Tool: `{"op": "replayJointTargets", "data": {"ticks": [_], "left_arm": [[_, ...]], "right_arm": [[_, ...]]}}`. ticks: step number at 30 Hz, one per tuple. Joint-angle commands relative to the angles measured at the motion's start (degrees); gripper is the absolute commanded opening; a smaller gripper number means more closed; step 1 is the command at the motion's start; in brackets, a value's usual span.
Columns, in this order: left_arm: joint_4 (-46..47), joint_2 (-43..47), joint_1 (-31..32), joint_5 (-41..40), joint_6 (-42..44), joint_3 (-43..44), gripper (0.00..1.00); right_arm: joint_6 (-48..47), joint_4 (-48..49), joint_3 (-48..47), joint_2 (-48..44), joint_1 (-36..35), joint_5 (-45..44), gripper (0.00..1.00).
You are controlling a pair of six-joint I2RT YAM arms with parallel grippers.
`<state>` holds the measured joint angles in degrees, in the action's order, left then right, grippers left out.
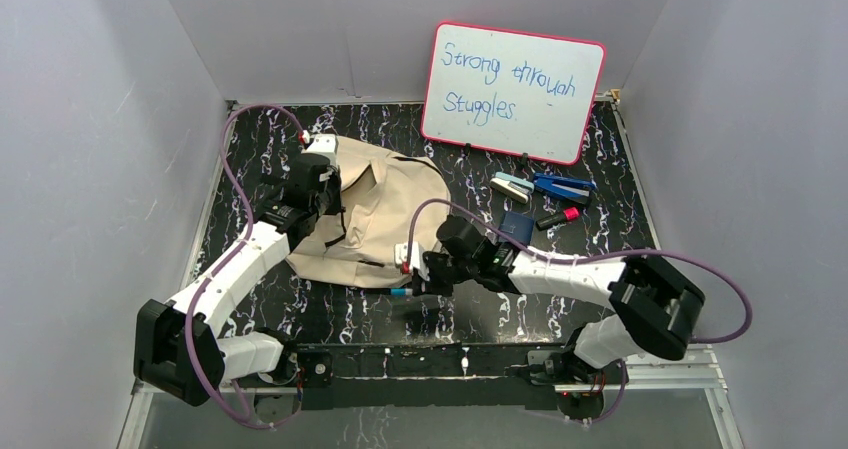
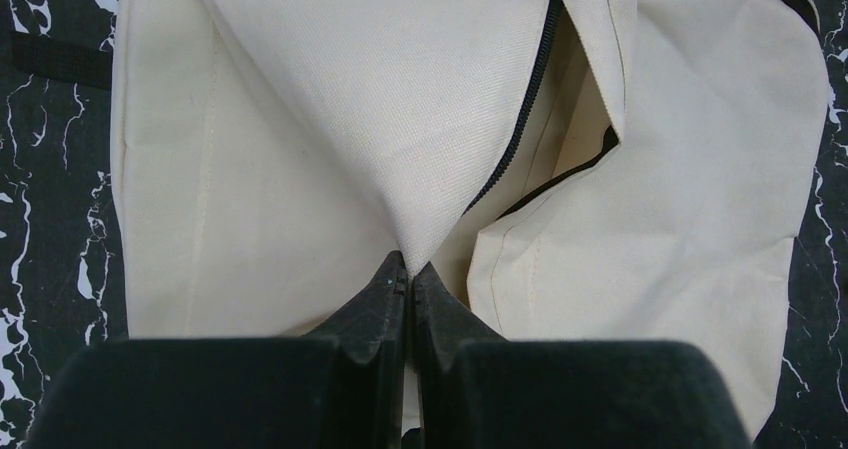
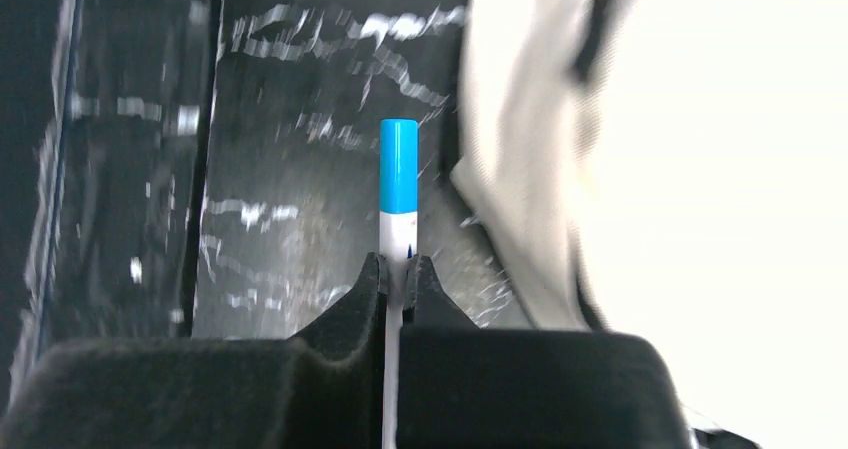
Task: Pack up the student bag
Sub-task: Pick up the stationery from the center of the board, then place the stationery in the student bag.
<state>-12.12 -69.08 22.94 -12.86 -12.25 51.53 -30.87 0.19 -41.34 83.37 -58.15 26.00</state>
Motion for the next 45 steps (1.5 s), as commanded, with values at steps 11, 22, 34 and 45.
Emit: {"op": "replayJointTargets", "data": {"ticks": [11, 22, 34, 45], "left_arm": [[1.0, 3.2, -0.5, 0.3, -1.1, -0.6, 0.0], [1.4, 3.5, -0.6, 1.2, -1.2, -0.8, 0.0], [1.4, 3.6, -0.6, 1.6, -0.8, -0.9, 0.0], [1.5, 3.3, -0.8, 1.8, -0.8, -0.7, 0.0]], "right_arm": [[58.2, 16.2, -13.2, 1.4, 0.3, -28.9, 0.0], [88.4, 8.0, -26.0, 16.1, 7.4, -24.9, 0.0], [88.3, 14.9, -33.4, 25.5, 9.2, -18.5, 0.0], [88.6, 18.3, -35.8, 28.6, 9.2, -15.5, 0.0]]}}
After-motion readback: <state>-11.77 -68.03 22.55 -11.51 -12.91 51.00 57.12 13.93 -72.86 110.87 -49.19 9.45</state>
